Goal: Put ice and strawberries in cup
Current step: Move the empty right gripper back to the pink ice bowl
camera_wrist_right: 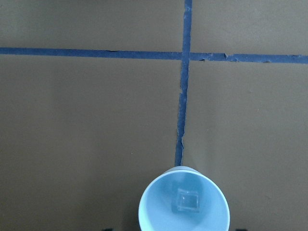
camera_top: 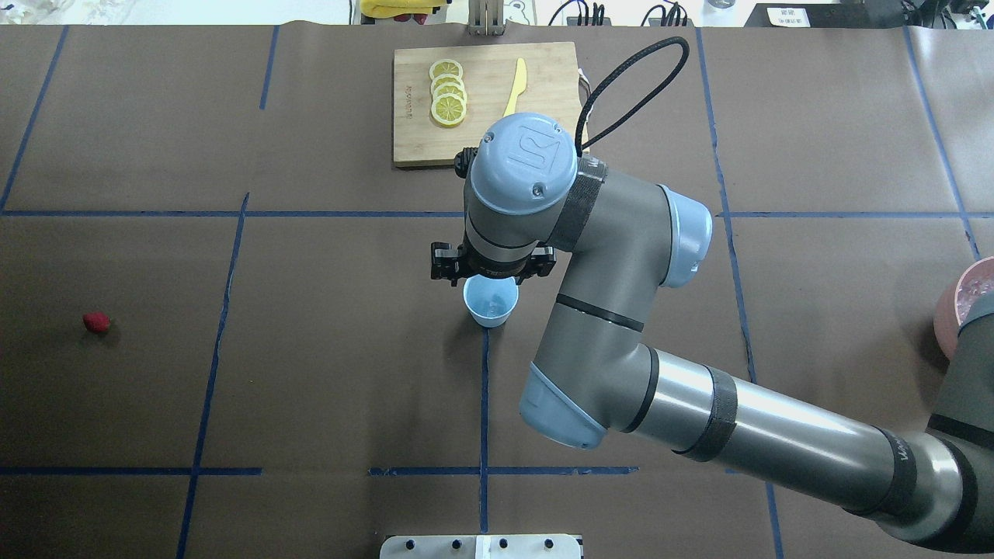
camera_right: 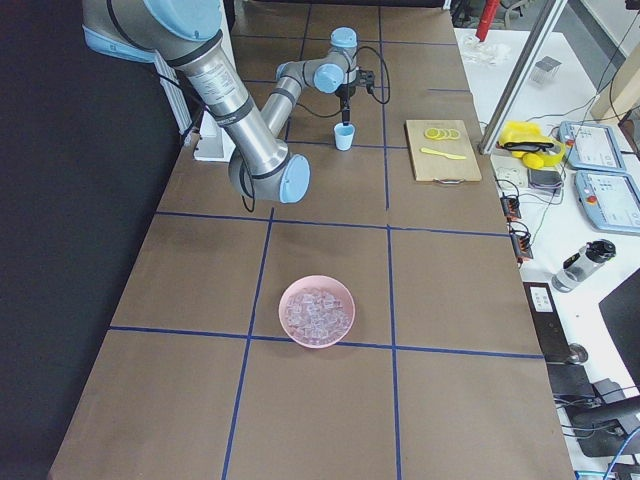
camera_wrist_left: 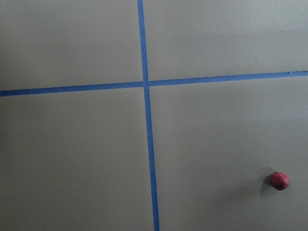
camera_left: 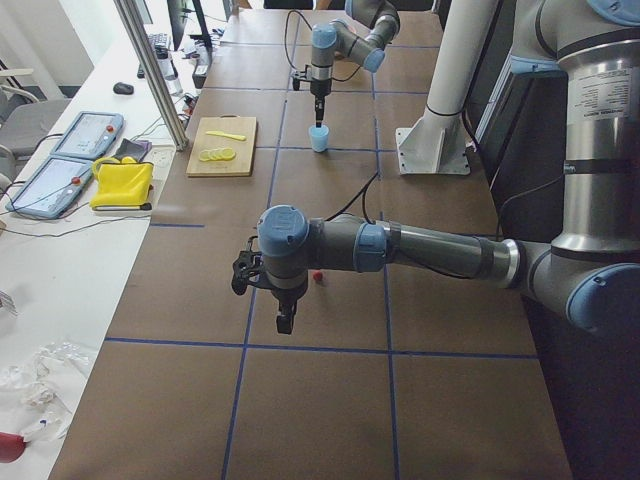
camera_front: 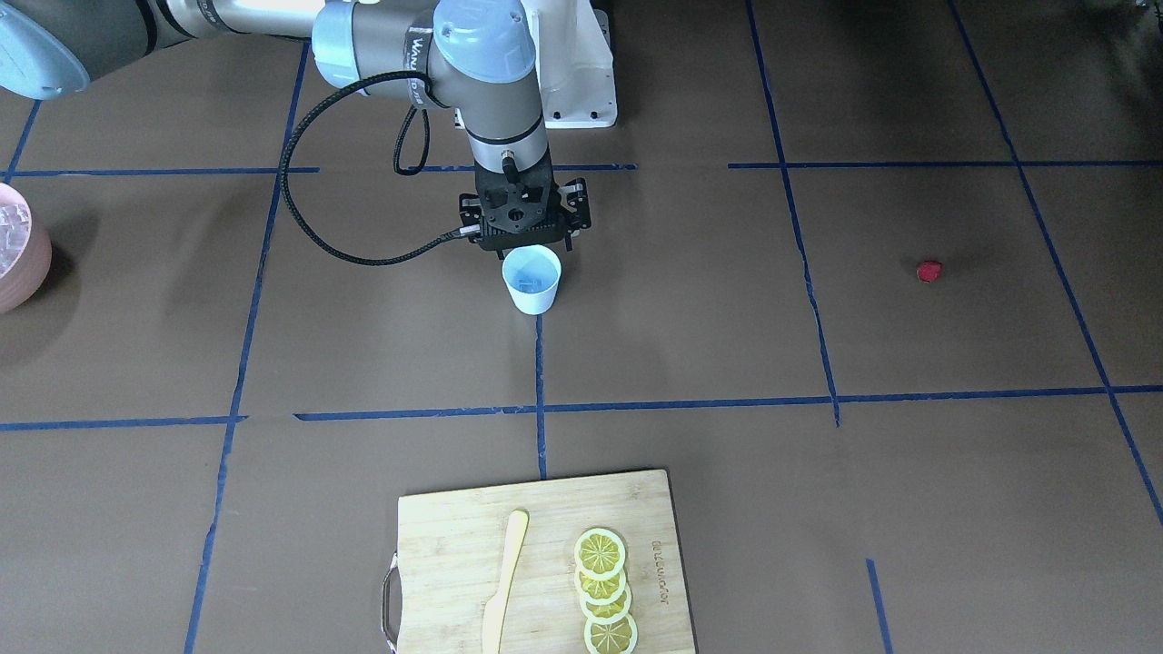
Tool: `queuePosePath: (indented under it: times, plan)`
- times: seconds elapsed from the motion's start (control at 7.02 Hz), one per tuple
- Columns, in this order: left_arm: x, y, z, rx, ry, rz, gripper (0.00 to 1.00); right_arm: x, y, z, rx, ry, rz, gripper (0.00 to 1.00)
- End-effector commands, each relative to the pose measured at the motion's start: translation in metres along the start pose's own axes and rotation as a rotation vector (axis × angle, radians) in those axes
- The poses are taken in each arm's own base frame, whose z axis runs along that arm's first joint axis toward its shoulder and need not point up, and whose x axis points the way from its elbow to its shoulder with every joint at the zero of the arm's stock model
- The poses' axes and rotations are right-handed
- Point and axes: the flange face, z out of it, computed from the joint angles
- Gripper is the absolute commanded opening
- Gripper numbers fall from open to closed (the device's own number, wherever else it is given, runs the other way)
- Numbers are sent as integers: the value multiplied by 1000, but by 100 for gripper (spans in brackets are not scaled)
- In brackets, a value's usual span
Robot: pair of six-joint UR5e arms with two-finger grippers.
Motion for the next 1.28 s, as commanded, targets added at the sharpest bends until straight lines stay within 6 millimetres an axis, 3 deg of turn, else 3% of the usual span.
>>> queuePosePath:
  times: [0.0,0.14,0.28,0.43,0.57,1.0,1.14]
  plan:
    - [2,-1,0,3,0,8,100,26,-20,-33,15,37,39,99]
    - [3,-2,0,3,0,10,100,58,-20,-54,25,59,55,99]
    - [3,-2,1,3,0,12,100,106,-33,-72,22,54,71,100]
    - [2,-2,1,3,0,10,100,168,-38,-97,0,31,35,100]
    - [4,-2,-1,6,0,15,100,234,-28,-111,-4,49,-15,100]
    - [12,-3,-8,20,-1,31,100,382,-4,-132,-37,74,-149,100]
    - [13,-3,-9,22,-1,31,100,445,8,-138,-33,65,-183,99]
